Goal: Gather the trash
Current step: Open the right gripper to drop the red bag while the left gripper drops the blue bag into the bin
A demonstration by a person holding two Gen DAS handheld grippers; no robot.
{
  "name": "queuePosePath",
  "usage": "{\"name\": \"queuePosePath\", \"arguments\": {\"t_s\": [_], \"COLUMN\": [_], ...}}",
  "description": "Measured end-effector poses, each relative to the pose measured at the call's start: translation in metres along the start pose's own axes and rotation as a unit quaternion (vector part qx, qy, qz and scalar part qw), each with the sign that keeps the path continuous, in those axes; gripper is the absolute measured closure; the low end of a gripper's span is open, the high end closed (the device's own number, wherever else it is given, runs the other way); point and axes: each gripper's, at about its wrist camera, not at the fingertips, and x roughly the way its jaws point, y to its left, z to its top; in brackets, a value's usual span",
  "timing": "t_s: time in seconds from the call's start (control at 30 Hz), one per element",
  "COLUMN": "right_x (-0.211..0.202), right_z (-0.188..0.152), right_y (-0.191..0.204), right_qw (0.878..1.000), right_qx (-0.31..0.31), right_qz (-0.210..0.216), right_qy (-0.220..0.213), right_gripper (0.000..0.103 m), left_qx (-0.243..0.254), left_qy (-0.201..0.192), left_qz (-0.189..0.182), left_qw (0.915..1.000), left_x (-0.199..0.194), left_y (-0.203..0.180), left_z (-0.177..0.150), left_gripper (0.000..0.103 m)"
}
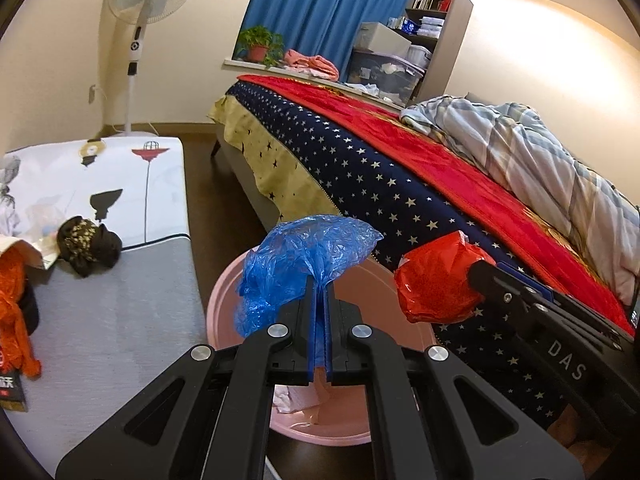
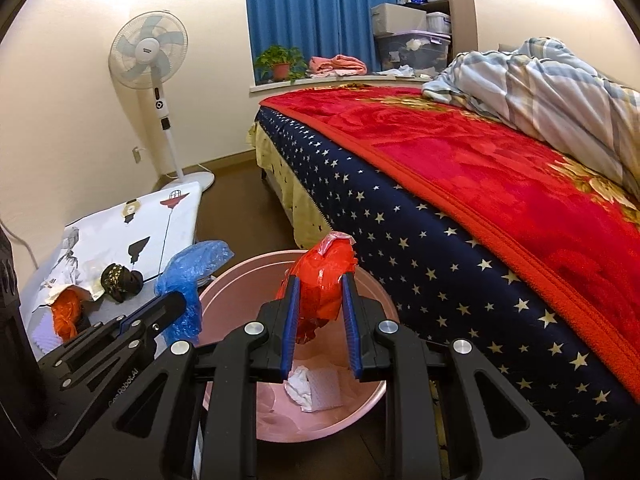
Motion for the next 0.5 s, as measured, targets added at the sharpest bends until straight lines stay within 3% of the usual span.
{"name": "queuePosePath", "arguments": {"t_s": [0.17, 0.2, 0.23, 0.27, 0.37, 0.5], "right_x": [0.007, 0.009, 0.01, 0.011, 0.012, 0.01], "right_z": [-0.001, -0.001, -0.001, -0.002, -0.003, -0.003], "right_y": [-0.003, -0.004, -0.005, -0.006, -0.008, -0.005], "right_qw": [1.0, 1.0, 1.0, 1.0, 0.999, 1.0], "right_qx": [0.006, 0.009, 0.011, 0.013, 0.022, 0.016], "right_qz": [0.003, 0.003, -0.004, -0.01, -0.014, -0.011], "right_qy": [0.014, 0.021, 0.022, 0.023, 0.025, 0.02], "right_gripper": [0.08, 0.079, 0.079, 0.077, 0.065, 0.064], "left_qx": [-0.003, -0.007, -0.012, -0.016, -0.02, -0.015], "left_qy": [0.009, 0.011, 0.012, 0.01, 0.01, 0.011], "left_qz": [-0.013, -0.011, -0.009, -0.008, -0.009, -0.011], "left_qw": [0.9999, 0.9998, 0.9998, 0.9998, 0.9997, 0.9998], "left_x": [0.009, 0.011, 0.012, 0.012, 0.01, 0.01], "left_y": [-0.003, -0.002, 0.0, 0.002, 0.004, 0.003], "left_z": [0.001, 0.001, 0.0, 0.0, 0.001, 0.001], "left_gripper": [0.097, 0.092, 0.077, 0.069, 0.069, 0.069]}}
